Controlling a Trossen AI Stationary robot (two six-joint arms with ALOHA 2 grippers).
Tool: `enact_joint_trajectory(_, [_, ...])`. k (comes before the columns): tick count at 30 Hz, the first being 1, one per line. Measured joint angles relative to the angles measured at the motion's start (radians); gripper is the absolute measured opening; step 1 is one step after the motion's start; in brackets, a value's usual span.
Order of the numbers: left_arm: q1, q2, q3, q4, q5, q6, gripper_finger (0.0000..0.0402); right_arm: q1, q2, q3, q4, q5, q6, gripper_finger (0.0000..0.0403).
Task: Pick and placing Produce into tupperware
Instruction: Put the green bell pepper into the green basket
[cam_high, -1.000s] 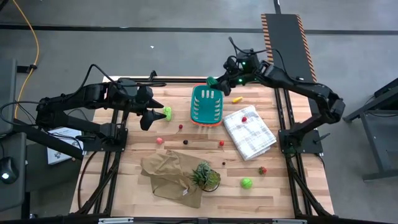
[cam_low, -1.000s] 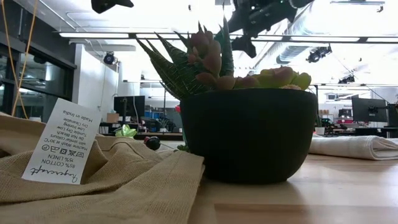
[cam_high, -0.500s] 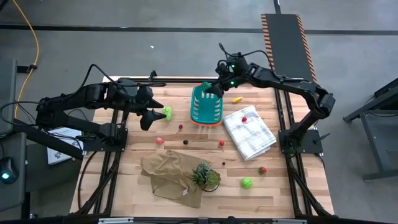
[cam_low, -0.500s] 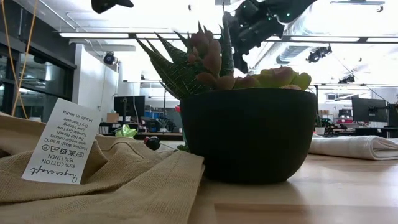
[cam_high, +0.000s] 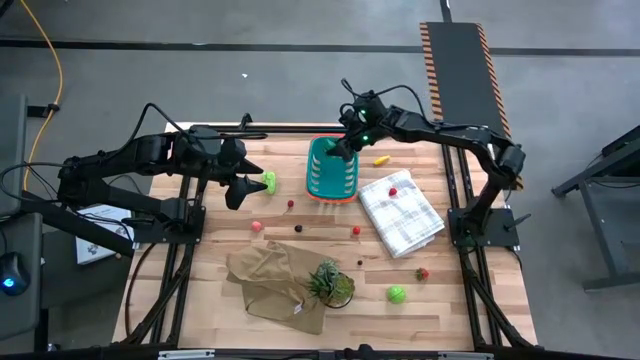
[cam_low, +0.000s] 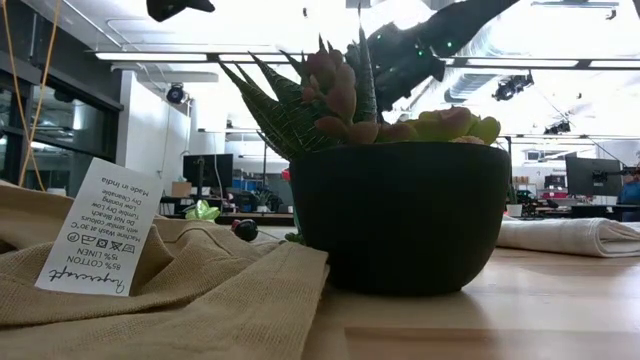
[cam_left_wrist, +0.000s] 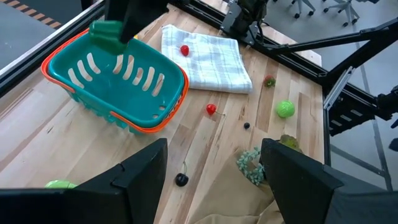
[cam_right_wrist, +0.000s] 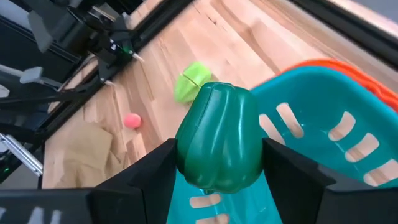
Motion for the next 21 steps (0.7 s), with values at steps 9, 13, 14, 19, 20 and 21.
enact_joint_trajectory(9, [0.000,0.000,0.000,-0.001,0.000,0.000,0.0248,0.000,0.052,0.000,-0.024,0.009,0.001,0.0210])
enact_joint_trajectory(13, [0.000,0.000,0.000,-0.002,0.000,0.002,0.0248,0.005,0.056,0.000,-0.056,0.050,-0.035,0.0210])
enact_joint_trajectory(14, [0.000,0.000,0.000,-0.002,0.000,0.002,0.0248,0.009,0.056,0.000,-0.064,0.075,-0.054,0.0210])
enact_joint_trajectory(19, [0.000,0.000,0.000,-0.002,0.000,0.004,0.0248,0.029,0.056,0.000,-0.094,0.106,-0.131,0.0210])
enact_joint_trajectory(20, [0.000,0.000,0.000,-0.002,0.000,0.005,0.0248,0.036,0.056,0.000,-0.101,0.121,-0.148,0.0210])
enact_joint_trajectory(21, [0.000,0.000,0.000,-0.002,0.000,0.005,0.0248,0.042,0.056,0.000,-0.106,0.138,-0.165,0.0210])
